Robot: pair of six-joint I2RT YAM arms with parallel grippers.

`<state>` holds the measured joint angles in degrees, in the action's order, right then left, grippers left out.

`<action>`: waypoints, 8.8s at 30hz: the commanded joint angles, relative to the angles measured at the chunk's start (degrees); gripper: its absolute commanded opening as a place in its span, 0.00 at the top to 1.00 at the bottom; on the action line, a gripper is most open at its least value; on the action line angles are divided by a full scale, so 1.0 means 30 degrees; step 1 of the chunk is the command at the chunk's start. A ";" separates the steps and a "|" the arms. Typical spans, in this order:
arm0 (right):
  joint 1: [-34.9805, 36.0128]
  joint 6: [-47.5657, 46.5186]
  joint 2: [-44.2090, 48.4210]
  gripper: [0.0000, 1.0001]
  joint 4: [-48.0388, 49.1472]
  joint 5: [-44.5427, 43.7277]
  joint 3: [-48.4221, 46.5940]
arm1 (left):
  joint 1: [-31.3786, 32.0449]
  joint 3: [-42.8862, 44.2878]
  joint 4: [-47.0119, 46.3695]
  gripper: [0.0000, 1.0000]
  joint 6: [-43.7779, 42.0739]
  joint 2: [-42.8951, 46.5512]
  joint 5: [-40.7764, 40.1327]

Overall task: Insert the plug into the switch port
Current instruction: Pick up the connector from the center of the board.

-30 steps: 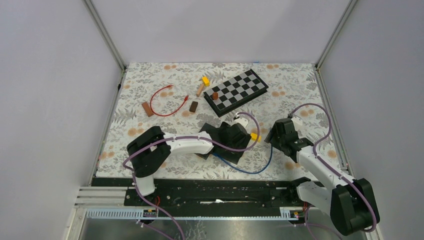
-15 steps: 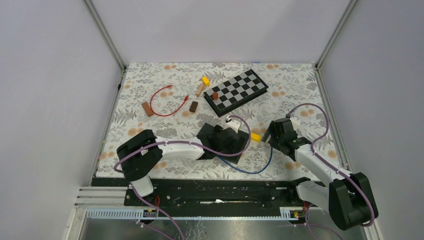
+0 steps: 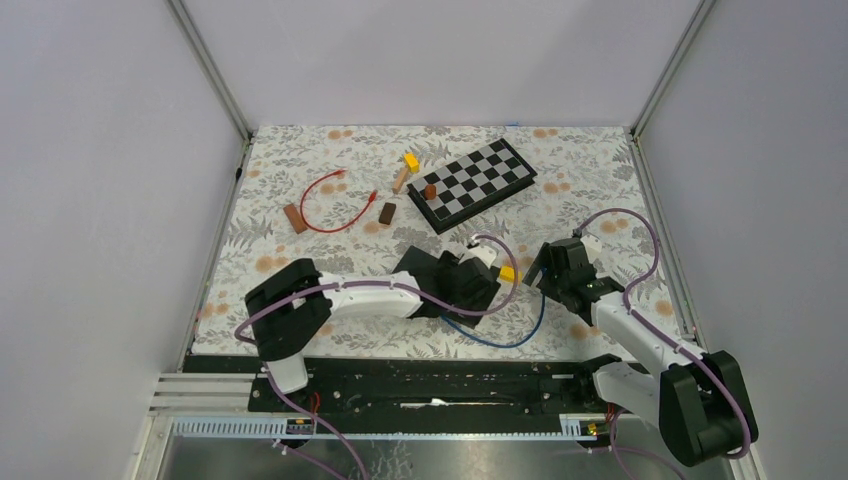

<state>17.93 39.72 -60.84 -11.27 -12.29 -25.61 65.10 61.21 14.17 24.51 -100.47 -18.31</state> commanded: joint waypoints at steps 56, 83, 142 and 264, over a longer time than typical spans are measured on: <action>0.1060 -0.0356 -0.4296 0.57 0.1199 0.1777 -0.1590 | -0.0460 -0.3332 0.0885 0.14 -0.0153 0.0168 -0.2360; 0.1341 0.0177 0.3019 1.00 -0.0299 0.2159 -0.0003 | -0.0453 0.0036 -0.0253 0.14 -0.4874 -0.1249 0.0103; 0.1339 0.0109 0.3518 1.00 -0.0494 0.2111 0.0180 | -0.3944 -0.6214 -0.0748 0.15 0.7743 0.6826 0.2311; 1.3328 -1.0642 0.9348 1.00 0.4724 0.2409 -0.3062 | -0.7763 -0.2172 0.0302 0.05 0.0304 1.7485 1.2111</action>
<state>57.45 7.16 -33.50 0.40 -12.01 -30.24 42.00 50.46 19.62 28.27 -48.10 10.17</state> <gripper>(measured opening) 0.022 0.956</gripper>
